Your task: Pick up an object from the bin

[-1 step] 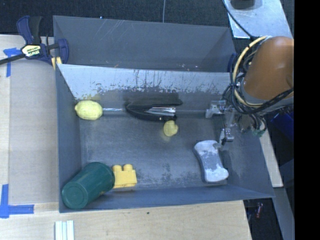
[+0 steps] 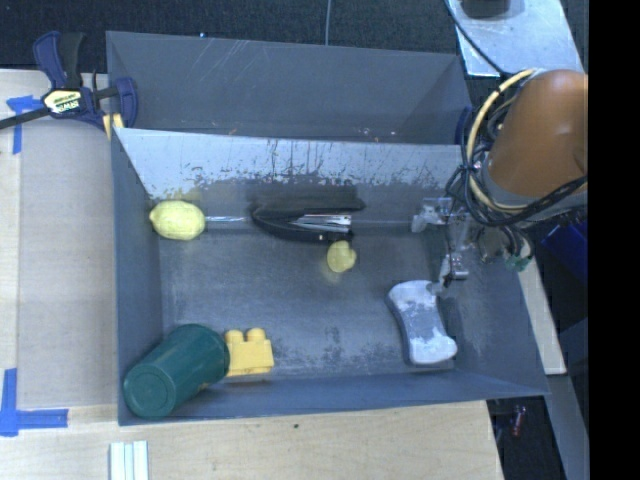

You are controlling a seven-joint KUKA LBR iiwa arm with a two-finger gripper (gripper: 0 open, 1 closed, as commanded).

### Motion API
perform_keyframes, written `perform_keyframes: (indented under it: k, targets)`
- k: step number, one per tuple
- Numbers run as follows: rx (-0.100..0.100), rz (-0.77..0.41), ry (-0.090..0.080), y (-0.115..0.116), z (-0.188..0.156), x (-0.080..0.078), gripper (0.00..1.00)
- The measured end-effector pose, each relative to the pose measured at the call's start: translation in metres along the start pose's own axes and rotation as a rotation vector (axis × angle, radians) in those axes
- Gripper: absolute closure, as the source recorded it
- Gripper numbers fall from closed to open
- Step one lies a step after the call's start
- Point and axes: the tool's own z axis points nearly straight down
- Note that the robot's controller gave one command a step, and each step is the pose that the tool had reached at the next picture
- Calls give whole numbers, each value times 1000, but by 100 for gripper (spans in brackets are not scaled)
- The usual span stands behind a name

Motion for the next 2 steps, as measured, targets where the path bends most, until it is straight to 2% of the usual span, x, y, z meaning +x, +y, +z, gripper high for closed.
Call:
perform_keyframes:
  k: [1, 2]
  targets:
    - [2, -408, -5, -6, 69, -3, 0]
    - [0, -572, 0, -5, 88, 1, 0]
